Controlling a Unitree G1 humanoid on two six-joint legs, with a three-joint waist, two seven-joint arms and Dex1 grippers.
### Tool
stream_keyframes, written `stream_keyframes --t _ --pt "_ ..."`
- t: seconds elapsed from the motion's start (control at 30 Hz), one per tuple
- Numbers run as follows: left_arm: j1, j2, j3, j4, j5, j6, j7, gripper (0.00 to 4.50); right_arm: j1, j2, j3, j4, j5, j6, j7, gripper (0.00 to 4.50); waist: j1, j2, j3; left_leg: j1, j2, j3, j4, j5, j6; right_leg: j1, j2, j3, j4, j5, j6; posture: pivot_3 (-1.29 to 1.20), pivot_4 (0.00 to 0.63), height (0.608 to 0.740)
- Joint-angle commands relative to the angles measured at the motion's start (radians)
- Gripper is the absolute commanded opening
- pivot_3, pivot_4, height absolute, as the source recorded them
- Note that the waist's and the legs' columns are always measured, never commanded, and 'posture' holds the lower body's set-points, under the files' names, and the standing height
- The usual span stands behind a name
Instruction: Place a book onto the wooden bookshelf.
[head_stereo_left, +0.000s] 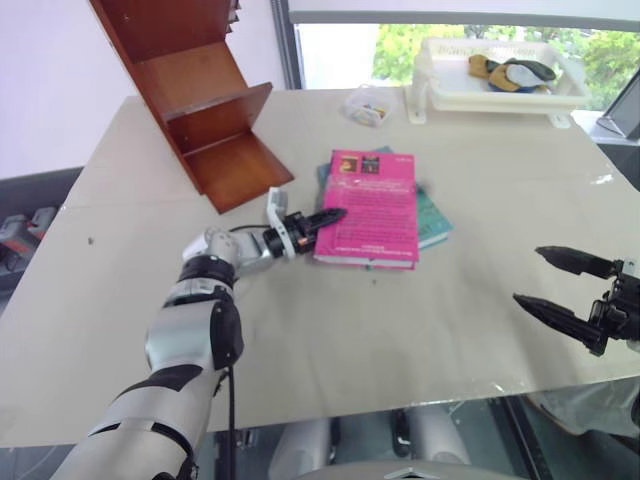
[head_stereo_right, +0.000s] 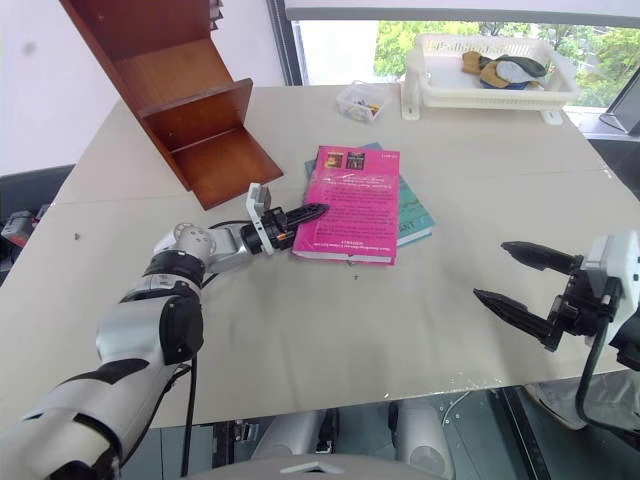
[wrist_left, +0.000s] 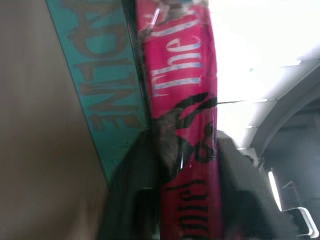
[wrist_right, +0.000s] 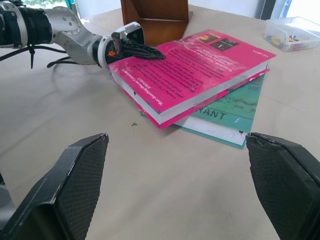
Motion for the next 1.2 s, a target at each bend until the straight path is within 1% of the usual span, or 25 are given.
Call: stream_keyframes --t 0.03,0.1,0.23,0.33,0.4,0.47,0.53,0.63,0.73,0.77,0.8,0.87,1.0,1.03,1.13,1.2 --pt "-0.016 0.017 0.014 -0.047 -0.001 0.037 -0.034 0.51 -0.017 -0.021 -0.024 0.006 0.016 -0.021 0.014 4.50 0.000 0.000 0.000 0.000 0.000 0.000 0.000 0.000 0.000 0.000 0.000 0.000 0.000 0.000 0.000 0.00 0.150 0.740" --pt "-0.021 0.024 0.023 -0.118 -0.026 0.075 -0.047 0.51 -0.030 -0.013 -0.032 0.032 0.035 -0.024 0.024 4.50 0.000 -0.002 0.001 0.000 0.000 0.000 0.000 0.000 0.000 0.000 0.000 0.000 0.000 0.000 0.000 0.00 0.150 0.740" --pt "-0.013 0.028 0.034 -0.298 -0.064 0.130 -0.021 0.51 -0.048 0.003 -0.040 0.092 0.069 -0.030 0.046 4.50 0.001 -0.003 0.002 -0.001 0.000 0.000 0.000 0.000 0.000 -0.001 0.000 0.000 0.000 0.000 0.000 0.00 0.150 0.740" --pt "-0.006 0.020 0.039 -0.477 -0.090 0.147 0.017 0.51 -0.075 0.019 -0.036 0.154 0.087 -0.040 0.049 4.50 0.002 -0.003 0.002 -0.001 0.001 -0.001 0.000 0.002 -0.004 -0.001 -0.001 0.000 -0.001 0.000 0.000 0.00 0.150 0.740" --pt "-0.003 0.015 0.025 -0.578 -0.095 0.133 0.032 0.51 -0.087 0.021 -0.023 0.185 0.076 -0.053 0.055 4.50 0.002 -0.003 0.002 -0.002 0.000 -0.001 -0.001 0.002 -0.004 -0.001 -0.001 0.000 -0.001 0.000 0.000 0.00 0.150 0.740" --pt "-0.033 0.000 0.031 -0.655 -0.097 0.090 0.072 0.51 -0.100 0.025 -0.001 0.214 0.055 -0.072 0.063 4.50 0.002 -0.003 0.002 -0.001 0.000 -0.001 -0.001 0.002 -0.005 -0.001 -0.001 0.000 -0.001 0.000 0.000 0.00 0.150 0.740" --pt "-0.053 -0.002 -0.019 -0.755 -0.058 -0.003 0.071 0.51 -0.119 0.032 0.021 0.237 0.045 -0.088 0.065 4.50 0.002 -0.003 0.002 -0.001 0.000 -0.001 -0.001 0.002 -0.005 -0.001 -0.001 0.001 -0.001 0.000 0.000 0.00 0.150 0.740" --pt "-0.064 0.023 -0.153 -0.903 0.056 -0.214 0.016 0.51 -0.155 0.043 0.041 0.266 0.043 -0.102 0.069 4.50 0.002 -0.003 0.002 -0.001 0.000 0.000 -0.001 0.003 -0.005 -0.001 -0.001 0.001 -0.001 0.000 0.000 0.00 0.150 0.740" --pt "-0.098 0.052 -0.269 -1.009 0.177 -0.446 -0.046 0.51 -0.215 0.052 0.039 0.328 0.083 -0.092 0.085 4.50 0.003 -0.003 0.003 -0.001 0.000 0.001 -0.002 0.003 -0.005 -0.001 -0.001 0.002 -0.002 0.000 0.000 0.00 0.150 0.740" --pt "-0.126 0.073 -0.314 -1.018 0.250 -0.555 -0.055 0.51 -0.250 0.047 0.042 0.377 0.089 -0.090 0.103 4.50 0.002 -0.003 0.003 -0.001 0.000 0.001 -0.002 0.003 -0.005 -0.001 -0.001 0.002 -0.002 0.000 0.000 0.00 0.150 0.740" --pt "-0.145 0.087 -0.342 -1.016 0.299 -0.628 -0.059 0.51 -0.274 0.042 0.046 0.412 0.091 -0.091 0.116 4.50 0.003 -0.003 0.003 0.000 0.000 0.003 -0.002 0.003 -0.005 -0.001 -0.001 0.003 -0.002 0.000 0.000 0.00 0.150 0.740" --pt "-0.188 0.145 -0.418 -0.973 0.448 -0.837 -0.073 0.51 -0.320 0.017 0.061 0.489 0.093 -0.082 0.174 4.50 0.001 -0.003 0.003 0.000 0.000 0.004 -0.003 0.003 -0.005 -0.001 -0.001 0.004 -0.003 0.000 0.000 0.00 0.150 0.740" --pt "-0.269 0.235 -0.497 -0.851 0.636 -1.081 -0.059 0.51 -0.405 -0.021 0.085 0.624 0.079 -0.076 0.266 4.50 0.000 -0.002 0.003 0.003 0.001 0.009 -0.005 0.002 -0.003 -0.001 0.002 0.008 -0.004 0.000 -0.001 0.00 0.150 0.740" --pt "-0.283 0.250 -0.509 -0.824 0.668 -1.129 -0.056 0.51 -0.420 -0.026 0.092 0.647 0.071 -0.077 0.283 4.50 0.000 -0.002 0.003 0.003 0.001 0.010 -0.005 0.000 0.000 -0.001 0.003 0.009 -0.004 0.000 0.000 0.00 0.150 0.740" --pt "-0.334 0.361 -0.574 -0.728 0.846 -1.315 -0.029 0.51 -0.472 -0.032 0.133 0.710 0.027 -0.101 0.321 4.50 -0.002 -0.002 0.003 0.004 0.002 0.012 -0.004 -0.001 0.001 -0.001 0.005 0.010 -0.004 0.000 0.000 0.00 0.150 0.740" --pt "-0.366 0.411 -0.599 -0.670 0.933 -1.399 0.004 0.51 -0.498 -0.030 0.150 0.737 0.014 -0.106 0.340 4.50 -0.004 -0.002 0.004 0.003 0.002 0.014 -0.004 -0.001 0.002 -0.003 0.006 0.012 -0.003 0.000 0.000 0.00 0.150 0.740"
